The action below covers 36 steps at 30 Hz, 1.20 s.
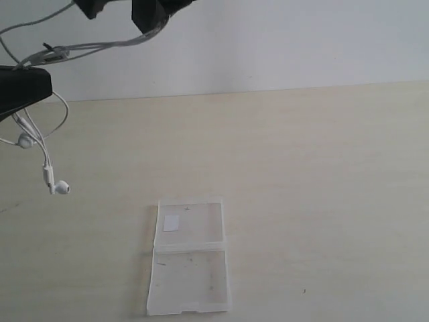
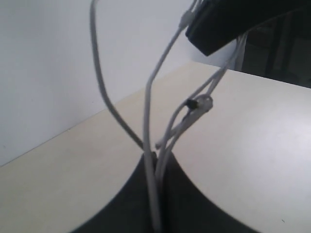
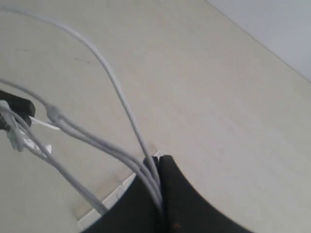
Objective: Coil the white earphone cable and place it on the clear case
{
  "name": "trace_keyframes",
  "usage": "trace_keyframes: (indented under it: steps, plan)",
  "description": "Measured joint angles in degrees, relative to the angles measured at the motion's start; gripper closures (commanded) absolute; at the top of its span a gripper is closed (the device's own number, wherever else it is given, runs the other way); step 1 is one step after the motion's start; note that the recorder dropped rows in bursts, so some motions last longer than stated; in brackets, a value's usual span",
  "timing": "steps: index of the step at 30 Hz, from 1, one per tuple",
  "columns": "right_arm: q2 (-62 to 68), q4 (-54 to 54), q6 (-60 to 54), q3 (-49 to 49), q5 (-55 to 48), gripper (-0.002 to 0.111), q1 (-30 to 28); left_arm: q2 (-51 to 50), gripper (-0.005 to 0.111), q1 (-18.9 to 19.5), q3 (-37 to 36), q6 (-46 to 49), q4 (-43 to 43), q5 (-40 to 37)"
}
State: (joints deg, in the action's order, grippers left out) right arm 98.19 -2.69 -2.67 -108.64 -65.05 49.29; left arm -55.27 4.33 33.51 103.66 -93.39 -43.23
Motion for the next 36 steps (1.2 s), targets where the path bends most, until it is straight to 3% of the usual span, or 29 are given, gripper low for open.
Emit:
trace_keyframes:
  steps: [8, 17, 30, 36]
  plan:
    - [4.6, 4.2, -3.5, 0.0, -1.6, 0.106, 0.0, 0.0, 0.107, 0.0, 0.0, -0.6, 0.2, 0.0]
    - [6.8, 5.8, -10.5, 0.0, -4.7, 0.057, 0.0, 0.0, 0.107, 0.0, 0.0, -1.1, 0.2, 0.3]
    - [6.7, 6.8, -13.4, 0.0, -4.9, 0.055, 0.0, 0.0, 0.107, 0.0, 0.0, -5.4, 2.6, 2.2]
    - [6.6, -8.6, -3.6, 0.0, -3.9, 0.059, 0.0, 0.0, 0.107, 0.0, 1.0, -12.3, 8.7, 2.3]
